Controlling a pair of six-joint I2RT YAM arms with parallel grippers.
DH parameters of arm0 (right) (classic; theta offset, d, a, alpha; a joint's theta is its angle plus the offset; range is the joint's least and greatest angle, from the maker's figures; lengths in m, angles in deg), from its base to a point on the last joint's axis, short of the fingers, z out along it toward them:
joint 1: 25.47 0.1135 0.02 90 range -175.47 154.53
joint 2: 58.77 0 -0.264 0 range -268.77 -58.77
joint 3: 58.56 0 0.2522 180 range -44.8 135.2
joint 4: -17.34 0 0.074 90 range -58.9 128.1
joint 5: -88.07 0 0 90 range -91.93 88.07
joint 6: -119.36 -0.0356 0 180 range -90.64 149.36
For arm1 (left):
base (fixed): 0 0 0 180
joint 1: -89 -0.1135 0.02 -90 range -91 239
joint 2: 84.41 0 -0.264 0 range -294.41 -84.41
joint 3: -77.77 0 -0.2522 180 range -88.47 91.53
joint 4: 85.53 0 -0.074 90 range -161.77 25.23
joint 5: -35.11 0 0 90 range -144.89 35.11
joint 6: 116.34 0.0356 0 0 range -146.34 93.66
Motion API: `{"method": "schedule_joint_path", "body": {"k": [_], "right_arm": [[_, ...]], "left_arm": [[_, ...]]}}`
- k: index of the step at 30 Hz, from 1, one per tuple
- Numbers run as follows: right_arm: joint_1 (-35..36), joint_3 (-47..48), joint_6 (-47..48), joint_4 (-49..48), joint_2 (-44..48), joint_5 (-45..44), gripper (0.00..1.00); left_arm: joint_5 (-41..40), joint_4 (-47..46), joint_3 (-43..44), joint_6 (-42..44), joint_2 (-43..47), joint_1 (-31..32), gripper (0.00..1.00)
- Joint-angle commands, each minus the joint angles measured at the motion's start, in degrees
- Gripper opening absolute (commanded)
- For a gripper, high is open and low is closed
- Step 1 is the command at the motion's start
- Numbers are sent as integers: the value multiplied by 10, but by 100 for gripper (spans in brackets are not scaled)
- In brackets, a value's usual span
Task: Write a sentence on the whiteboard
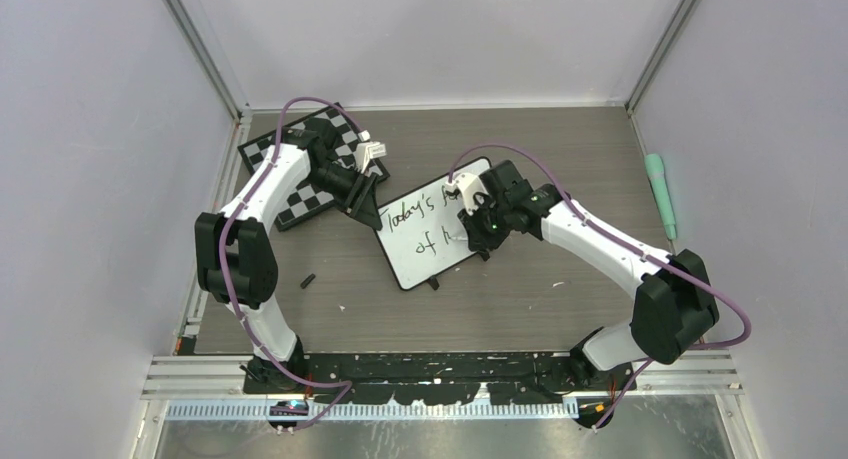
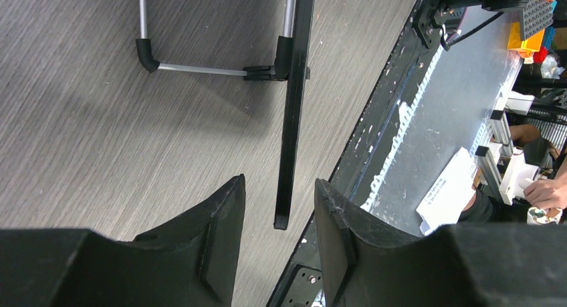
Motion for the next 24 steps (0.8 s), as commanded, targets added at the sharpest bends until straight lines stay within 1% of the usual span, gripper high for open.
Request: {"method": "schedule_joint_path", "body": {"k": [1,9,14,20,24], "right_arm": [[-2,-6,13,7,11,5,0],[-2,9,21,31,34,12,0],[-3,22,18,29,57,5,0],[-3,32,7,11,43,-24,0],[-3,41,2,7,29,-26,0]], "left_arm": [[4,4,20,5,5,2,44],[7,5,22,4,6,3,44],[9,4,20,5,8,2,44],[9,5,21,5,11,2,45],[8,6,22,4,13,2,45]]}}
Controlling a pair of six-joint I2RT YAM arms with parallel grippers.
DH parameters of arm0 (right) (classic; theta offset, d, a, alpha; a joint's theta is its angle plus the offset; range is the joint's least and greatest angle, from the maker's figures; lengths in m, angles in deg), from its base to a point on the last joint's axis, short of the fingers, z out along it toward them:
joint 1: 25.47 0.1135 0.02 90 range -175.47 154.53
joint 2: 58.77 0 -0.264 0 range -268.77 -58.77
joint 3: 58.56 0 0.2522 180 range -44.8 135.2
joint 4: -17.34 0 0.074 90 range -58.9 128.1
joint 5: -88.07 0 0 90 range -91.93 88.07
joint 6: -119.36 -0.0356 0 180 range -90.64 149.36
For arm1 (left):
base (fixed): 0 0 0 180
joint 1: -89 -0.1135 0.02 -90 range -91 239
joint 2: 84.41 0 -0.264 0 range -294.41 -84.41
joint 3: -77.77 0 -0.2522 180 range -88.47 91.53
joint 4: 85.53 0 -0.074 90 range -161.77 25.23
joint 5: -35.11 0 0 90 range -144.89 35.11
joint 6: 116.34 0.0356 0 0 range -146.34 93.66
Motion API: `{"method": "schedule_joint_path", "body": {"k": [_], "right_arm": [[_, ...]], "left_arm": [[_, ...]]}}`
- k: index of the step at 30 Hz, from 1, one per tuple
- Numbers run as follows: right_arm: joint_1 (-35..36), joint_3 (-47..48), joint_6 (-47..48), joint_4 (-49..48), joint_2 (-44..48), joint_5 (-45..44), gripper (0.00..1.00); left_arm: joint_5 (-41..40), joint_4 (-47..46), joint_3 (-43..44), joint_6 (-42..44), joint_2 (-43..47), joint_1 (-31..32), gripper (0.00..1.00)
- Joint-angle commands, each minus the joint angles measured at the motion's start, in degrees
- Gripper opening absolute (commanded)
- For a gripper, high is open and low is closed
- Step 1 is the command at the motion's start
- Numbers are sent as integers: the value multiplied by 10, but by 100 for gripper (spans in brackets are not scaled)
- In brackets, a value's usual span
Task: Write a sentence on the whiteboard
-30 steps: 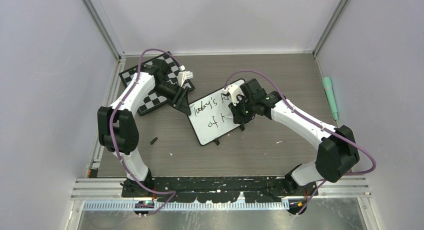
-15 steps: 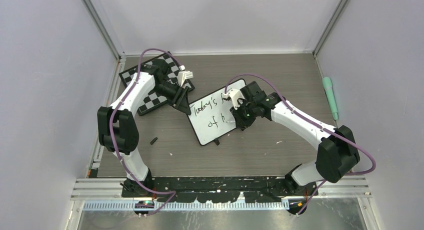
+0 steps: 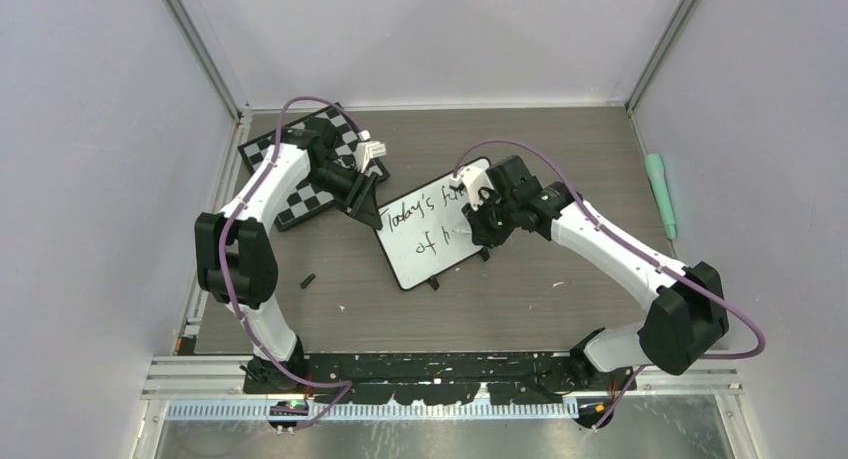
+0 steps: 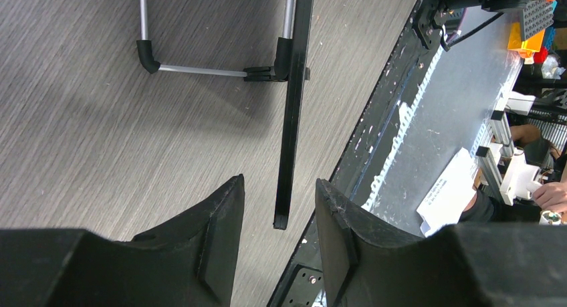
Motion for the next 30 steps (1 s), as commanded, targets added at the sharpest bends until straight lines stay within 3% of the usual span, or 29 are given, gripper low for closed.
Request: {"method": "schedule_joint_path", "body": {"k": [1,30], "right_arm": [[-3,29,-8,-21,-12,-13,0],[-3,2,6,-24,-29,-18,0]], "left_arm": [[8,6,20,4,13,3,45],[5,7,19,7,15,2,45]]}}
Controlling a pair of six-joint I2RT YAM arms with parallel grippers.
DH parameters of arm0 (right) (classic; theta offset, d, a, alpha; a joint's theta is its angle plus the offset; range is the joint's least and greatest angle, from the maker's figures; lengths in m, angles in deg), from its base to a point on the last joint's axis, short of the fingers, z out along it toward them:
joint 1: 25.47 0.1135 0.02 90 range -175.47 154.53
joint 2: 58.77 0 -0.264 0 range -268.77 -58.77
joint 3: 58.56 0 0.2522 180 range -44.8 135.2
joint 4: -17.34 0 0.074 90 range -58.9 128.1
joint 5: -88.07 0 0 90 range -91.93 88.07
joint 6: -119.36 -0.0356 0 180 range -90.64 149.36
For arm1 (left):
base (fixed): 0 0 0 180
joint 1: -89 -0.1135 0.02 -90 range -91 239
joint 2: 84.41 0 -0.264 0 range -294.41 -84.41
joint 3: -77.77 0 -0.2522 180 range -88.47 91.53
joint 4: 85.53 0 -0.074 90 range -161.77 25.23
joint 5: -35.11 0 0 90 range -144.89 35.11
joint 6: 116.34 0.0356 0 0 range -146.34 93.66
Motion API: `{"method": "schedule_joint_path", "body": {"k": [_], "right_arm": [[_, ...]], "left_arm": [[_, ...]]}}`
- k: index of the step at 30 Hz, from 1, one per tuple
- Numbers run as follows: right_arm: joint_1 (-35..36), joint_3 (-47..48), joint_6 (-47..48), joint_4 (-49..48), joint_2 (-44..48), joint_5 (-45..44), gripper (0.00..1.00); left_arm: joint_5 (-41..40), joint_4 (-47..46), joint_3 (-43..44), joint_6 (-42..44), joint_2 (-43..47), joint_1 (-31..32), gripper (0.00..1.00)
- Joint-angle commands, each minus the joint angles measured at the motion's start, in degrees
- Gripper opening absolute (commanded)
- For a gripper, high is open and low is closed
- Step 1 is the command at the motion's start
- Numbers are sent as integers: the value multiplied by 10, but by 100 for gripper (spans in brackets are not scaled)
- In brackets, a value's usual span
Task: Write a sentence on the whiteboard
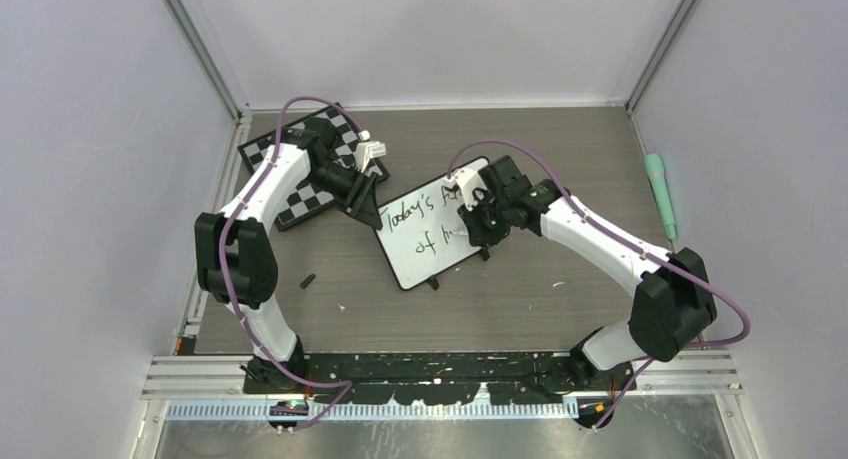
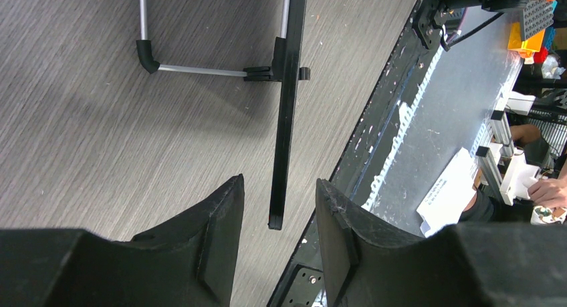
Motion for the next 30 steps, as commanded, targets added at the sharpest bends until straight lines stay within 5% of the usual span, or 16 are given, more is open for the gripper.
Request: {"method": "schedule_joint_path", "body": {"k": [1,30], "right_arm": [[-3,-9,12,-12,20,-14,0],[-22,38,3,0,4,-2,0]], "left_arm": [[5,6,19,6,14,2,45],[8,4,23,3,12,2,47]]}}
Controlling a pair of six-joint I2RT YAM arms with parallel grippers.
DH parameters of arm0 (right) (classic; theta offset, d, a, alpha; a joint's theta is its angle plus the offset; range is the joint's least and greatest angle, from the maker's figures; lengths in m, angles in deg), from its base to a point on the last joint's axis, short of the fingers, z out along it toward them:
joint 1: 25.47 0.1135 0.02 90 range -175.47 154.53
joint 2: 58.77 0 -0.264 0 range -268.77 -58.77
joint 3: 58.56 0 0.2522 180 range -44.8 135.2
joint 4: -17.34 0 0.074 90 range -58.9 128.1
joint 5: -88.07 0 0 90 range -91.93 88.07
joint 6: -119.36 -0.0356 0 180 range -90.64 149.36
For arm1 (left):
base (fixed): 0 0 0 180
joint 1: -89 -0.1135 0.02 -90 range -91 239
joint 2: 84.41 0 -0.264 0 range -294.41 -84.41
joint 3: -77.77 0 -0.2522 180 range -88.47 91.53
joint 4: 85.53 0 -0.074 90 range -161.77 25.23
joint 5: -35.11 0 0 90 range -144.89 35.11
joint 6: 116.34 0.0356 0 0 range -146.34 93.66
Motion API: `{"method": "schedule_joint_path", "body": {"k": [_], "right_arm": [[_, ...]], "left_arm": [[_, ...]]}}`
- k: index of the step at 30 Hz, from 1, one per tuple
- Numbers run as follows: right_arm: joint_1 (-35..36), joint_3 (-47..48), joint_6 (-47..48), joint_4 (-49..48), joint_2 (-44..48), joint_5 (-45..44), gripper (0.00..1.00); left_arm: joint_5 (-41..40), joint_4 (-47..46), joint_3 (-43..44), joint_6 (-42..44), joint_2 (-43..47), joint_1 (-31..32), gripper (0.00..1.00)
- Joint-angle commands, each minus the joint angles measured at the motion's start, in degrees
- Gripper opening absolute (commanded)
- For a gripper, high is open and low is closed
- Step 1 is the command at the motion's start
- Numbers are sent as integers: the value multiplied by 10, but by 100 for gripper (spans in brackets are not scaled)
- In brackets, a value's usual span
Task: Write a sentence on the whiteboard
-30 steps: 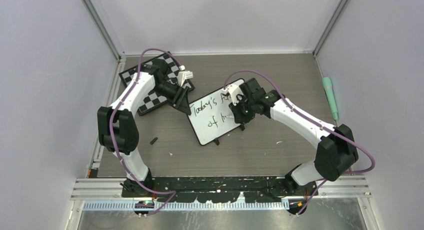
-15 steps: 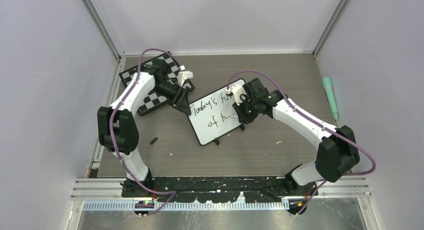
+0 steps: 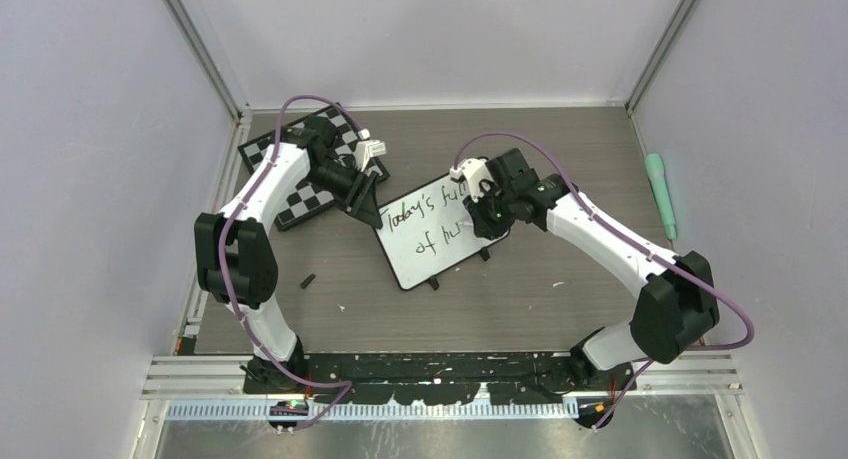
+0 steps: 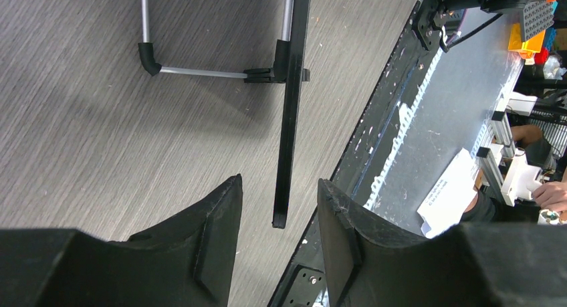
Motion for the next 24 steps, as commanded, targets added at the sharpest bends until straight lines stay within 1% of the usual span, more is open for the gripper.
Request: {"method": "schedule_joint_path", "body": {"k": [1,11,24], "right_arm": [[1,22,-7,-7,-5,14,0],[28,4,-13,-11,-11,14,0],[23,4,-4,1,13,4,0]], "left_arm": [[7,2,17,4,13,2,47],[6,4,16,4,15,2,47],[4,4,13,6,16,2,47]]}}
